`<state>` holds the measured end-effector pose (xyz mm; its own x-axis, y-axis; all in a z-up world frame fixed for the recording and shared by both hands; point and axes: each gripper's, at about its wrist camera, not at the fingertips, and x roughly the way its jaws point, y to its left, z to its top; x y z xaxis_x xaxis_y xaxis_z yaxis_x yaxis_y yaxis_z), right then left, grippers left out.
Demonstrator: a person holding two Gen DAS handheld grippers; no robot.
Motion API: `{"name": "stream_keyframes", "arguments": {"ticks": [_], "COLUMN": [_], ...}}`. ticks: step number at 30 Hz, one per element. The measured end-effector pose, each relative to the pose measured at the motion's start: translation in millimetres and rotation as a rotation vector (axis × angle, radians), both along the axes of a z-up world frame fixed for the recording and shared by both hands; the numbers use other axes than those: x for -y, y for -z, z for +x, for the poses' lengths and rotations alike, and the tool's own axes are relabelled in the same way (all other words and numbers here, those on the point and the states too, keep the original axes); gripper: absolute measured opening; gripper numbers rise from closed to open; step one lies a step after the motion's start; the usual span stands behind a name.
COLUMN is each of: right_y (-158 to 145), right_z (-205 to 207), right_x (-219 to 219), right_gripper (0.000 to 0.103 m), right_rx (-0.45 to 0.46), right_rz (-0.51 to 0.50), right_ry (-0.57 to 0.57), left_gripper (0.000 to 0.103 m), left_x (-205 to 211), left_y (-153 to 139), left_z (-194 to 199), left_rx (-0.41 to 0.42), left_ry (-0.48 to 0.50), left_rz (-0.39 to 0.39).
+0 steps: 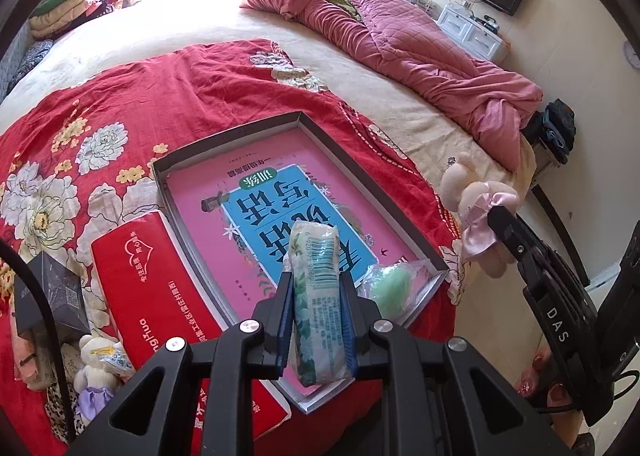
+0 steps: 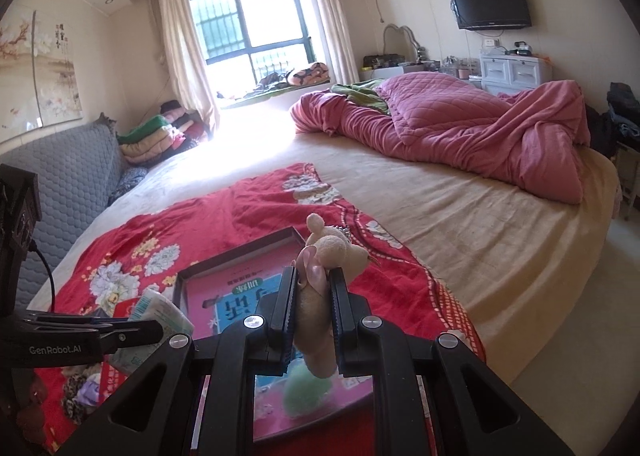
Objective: Organize soft objects
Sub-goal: 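Carry the packet with the left tool while the right tool carries the bunny toward the tray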
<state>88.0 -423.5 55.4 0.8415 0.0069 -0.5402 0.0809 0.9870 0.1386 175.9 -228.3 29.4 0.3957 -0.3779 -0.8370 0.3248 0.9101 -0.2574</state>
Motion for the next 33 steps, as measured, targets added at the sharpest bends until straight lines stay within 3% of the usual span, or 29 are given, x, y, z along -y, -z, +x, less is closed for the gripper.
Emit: {"name": "stream_keyframes", "arguments": {"ticks": [6,15,26,33], "right_y": [25.1,45.8,66.6,79.3], "right_z": [13.8,28.0,41.8,47.9], "right_x": [-2.9,-5.0,-5.3,1.7], "right_gripper": [0.016,0.016,0.016,0.017], "right_rx": [-0.056,-0.103,-0.178,-0.232], "right_rz": [-0.072,-0.102,0.003,0.033], "right_ry": [-0.018,-0.042,-0.113,-0.074], "left_gripper": [0.021,0.022,0.022,0.022], "left_x": [7.5,12.0,12.1,13.5], "left_y": [13.8,27.5,36.8,41.8], "left_z": [4.3,8.8,11.3,17.8], "left_rx": [-0.025,-0.049,-0.071,-0.088], "left_ry": [0.011,0.021,0.018,0.016], "left_rz": [0.025,0.054,0.048,0.047]}}
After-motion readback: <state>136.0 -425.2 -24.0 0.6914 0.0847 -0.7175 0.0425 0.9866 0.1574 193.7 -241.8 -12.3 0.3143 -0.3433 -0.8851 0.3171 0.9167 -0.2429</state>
